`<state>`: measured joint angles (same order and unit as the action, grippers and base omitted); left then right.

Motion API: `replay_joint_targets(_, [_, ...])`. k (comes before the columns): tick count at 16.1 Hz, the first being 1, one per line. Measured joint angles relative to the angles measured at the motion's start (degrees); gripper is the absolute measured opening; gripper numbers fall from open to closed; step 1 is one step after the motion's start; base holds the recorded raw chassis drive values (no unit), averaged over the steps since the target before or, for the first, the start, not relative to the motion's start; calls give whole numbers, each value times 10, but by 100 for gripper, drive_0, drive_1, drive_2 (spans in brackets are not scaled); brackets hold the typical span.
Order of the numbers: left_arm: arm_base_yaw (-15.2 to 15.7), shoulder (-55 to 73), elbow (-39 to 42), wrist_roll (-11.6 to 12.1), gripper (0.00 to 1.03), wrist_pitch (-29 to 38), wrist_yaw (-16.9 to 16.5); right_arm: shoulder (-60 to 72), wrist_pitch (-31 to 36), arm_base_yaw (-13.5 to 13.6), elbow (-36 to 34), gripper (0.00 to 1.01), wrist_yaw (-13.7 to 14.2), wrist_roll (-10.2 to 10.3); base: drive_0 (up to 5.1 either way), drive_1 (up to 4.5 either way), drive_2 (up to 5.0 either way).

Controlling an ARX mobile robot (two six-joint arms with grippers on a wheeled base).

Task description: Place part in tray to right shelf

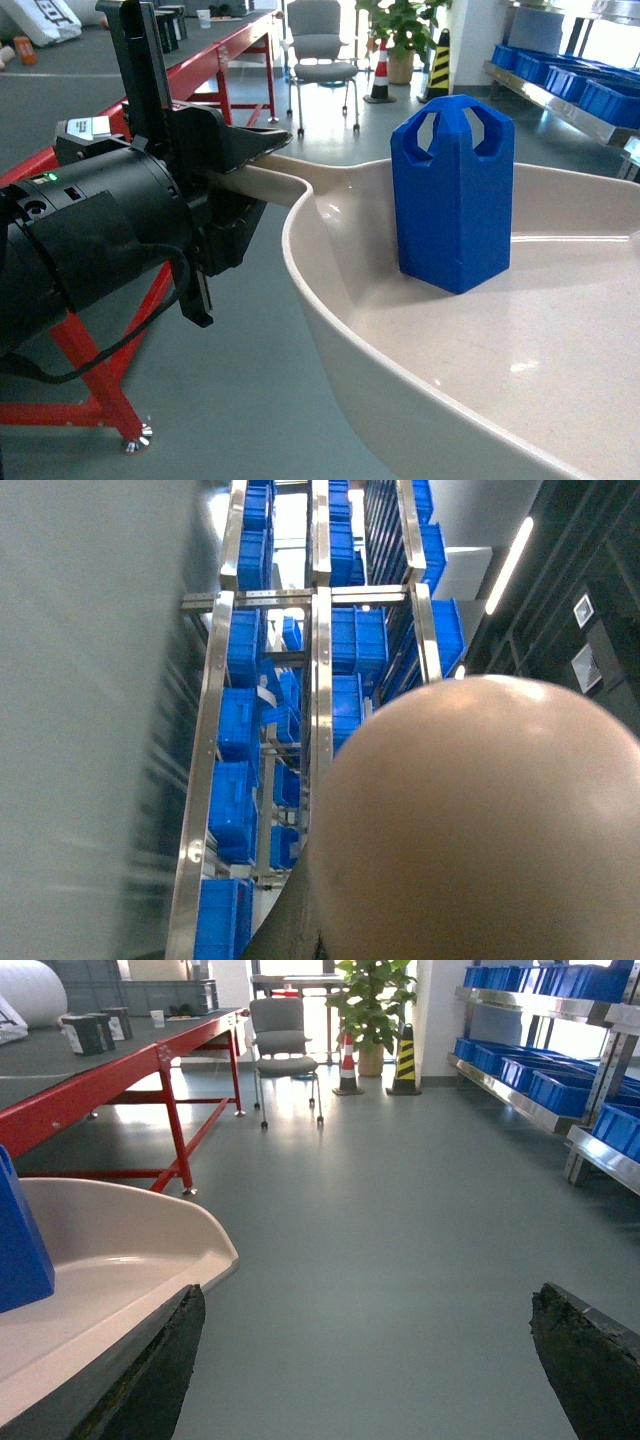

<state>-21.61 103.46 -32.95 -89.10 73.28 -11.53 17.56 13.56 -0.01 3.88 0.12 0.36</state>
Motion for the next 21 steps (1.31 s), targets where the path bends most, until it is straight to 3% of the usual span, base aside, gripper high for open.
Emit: replay_joint_targets(21, [1,0,0,0,14,2,0,2,0,0,0,98,-1,0,1,424,-422])
